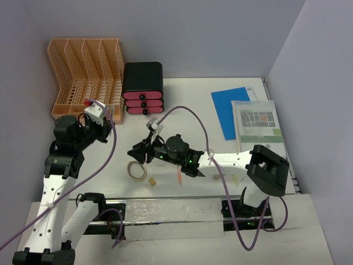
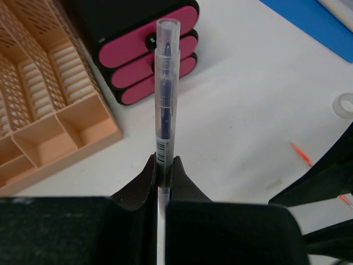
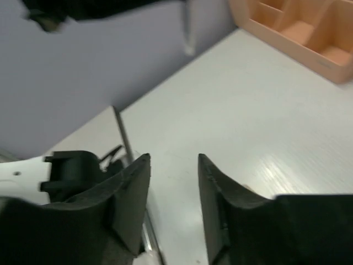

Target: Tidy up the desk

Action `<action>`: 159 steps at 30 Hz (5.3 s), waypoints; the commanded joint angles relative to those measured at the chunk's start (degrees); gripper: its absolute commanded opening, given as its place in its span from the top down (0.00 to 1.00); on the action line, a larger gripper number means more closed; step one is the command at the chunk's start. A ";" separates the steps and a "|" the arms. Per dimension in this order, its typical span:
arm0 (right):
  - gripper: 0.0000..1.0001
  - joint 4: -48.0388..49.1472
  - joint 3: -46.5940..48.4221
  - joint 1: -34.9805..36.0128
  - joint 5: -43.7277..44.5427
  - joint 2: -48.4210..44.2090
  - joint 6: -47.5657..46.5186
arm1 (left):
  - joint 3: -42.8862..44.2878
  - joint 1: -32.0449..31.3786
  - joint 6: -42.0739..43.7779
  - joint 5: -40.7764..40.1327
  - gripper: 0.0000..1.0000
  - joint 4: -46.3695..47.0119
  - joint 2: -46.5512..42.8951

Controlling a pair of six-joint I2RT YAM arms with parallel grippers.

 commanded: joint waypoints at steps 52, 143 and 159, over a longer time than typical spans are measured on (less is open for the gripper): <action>0.42 -44.75 75.41 -13.85 47.85 48.71 0.76 | -2.44 7.95 -0.07 -2.94 1.00 8.68 4.08; 0.29 -29.48 36.97 -4.27 39.09 21.44 -3.16 | 1.47 8.29 2.26 5.33 1.00 4.93 8.35; 0.29 -28.95 8.46 -8.77 26.05 -2.88 -1.11 | 27.82 -5.96 10.08 -6.84 1.00 4.27 39.73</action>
